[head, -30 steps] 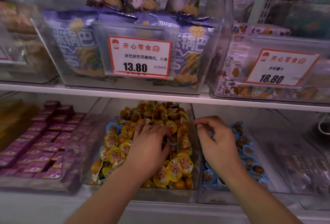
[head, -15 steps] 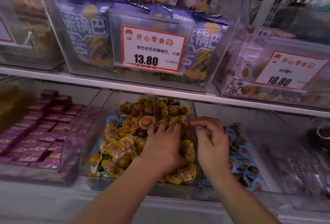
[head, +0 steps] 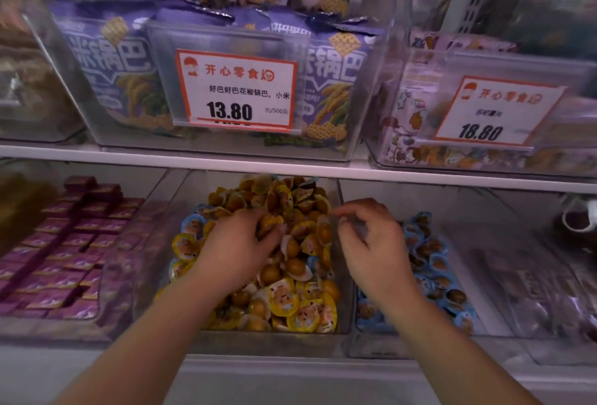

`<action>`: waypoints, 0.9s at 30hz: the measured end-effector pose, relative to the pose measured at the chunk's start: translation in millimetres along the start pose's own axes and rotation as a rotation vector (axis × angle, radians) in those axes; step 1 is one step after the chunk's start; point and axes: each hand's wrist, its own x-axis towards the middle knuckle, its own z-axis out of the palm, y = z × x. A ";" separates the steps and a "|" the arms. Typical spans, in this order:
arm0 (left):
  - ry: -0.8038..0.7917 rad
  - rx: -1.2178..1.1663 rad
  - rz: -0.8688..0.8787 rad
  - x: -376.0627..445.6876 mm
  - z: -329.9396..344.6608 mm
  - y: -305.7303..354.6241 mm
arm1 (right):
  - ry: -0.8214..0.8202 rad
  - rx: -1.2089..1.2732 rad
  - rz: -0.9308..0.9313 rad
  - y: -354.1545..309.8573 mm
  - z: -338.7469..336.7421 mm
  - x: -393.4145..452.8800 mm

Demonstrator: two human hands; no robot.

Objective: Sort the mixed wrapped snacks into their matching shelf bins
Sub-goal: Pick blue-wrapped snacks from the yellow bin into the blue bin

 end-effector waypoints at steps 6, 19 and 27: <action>0.099 -0.199 -0.036 -13.9 -27.0 -6.6 | -0.360 -0.335 -0.301 -21.2 -1.8 -0.1; 0.017 0.725 0.023 -62.3 -58.2 -4.6 | -0.315 -0.056 -0.232 -81.6 62.3 -21.6; 0.403 0.193 0.059 -77.5 -104.5 -26.3 | -0.398 -0.081 -0.026 -80.0 95.4 11.1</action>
